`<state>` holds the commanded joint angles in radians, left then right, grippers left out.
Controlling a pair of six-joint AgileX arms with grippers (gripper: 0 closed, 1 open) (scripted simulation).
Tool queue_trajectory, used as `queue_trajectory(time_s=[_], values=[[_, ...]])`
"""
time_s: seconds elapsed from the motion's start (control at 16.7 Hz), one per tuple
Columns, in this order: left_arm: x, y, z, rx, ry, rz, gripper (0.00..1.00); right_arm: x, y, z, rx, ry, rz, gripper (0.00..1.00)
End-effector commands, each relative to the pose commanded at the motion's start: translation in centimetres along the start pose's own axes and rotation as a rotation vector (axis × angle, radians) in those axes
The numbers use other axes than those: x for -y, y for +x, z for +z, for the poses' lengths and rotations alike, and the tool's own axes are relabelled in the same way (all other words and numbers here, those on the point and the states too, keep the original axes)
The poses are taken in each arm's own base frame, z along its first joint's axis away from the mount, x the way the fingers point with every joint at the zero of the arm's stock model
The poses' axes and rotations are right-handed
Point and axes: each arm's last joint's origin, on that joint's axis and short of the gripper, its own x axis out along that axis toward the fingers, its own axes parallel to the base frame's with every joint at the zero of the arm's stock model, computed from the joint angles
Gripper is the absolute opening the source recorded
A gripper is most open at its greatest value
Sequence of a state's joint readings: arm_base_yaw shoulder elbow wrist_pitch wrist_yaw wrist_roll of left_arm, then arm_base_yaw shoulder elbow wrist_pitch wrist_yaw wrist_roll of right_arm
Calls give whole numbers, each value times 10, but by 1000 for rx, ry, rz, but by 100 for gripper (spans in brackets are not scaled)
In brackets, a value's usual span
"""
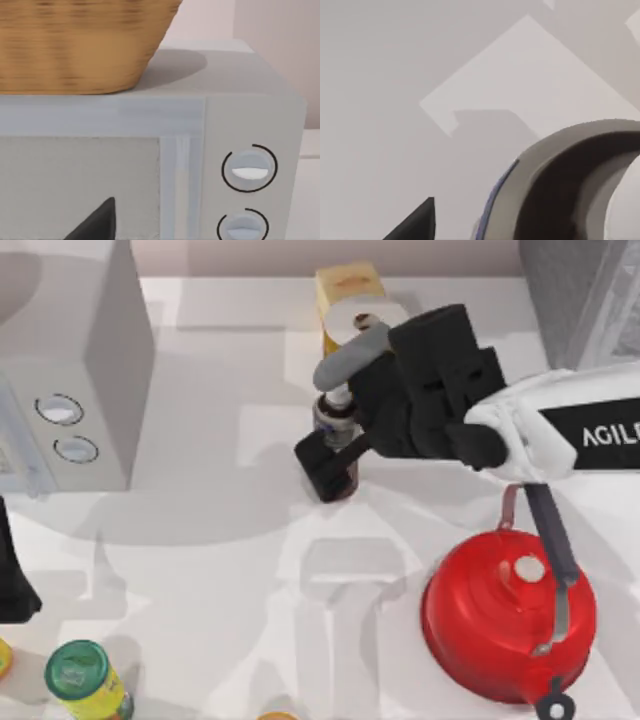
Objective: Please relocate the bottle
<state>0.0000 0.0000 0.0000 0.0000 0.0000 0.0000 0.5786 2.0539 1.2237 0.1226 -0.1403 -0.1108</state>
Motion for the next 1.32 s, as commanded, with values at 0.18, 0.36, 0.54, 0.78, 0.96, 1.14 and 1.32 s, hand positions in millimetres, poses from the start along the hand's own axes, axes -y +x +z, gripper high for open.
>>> queue_trajectory(time_s=[0.18, 0.36, 0.54, 0.78, 0.96, 1.14, 1.32], values=[[0, 0, 0, 0, 0, 0, 100, -8, 5, 3, 1, 1, -1, 100], [0, 0, 0, 0, 0, 0, 100, -8, 5, 3, 1, 1, -1, 100], [0, 0, 0, 0, 0, 0, 100, -8, 5, 3, 1, 1, -1, 77], [0, 0, 0, 0, 0, 0, 100, -8, 5, 3, 1, 1, -1, 47], [0, 0, 0, 0, 0, 0, 100, -8, 5, 3, 1, 1, -1, 25], [0, 0, 0, 0, 0, 0, 100, -8, 5, 3, 1, 1, -1, 2], [0, 0, 0, 0, 0, 0, 100, -8, 5, 3, 1, 1, -1, 0]])
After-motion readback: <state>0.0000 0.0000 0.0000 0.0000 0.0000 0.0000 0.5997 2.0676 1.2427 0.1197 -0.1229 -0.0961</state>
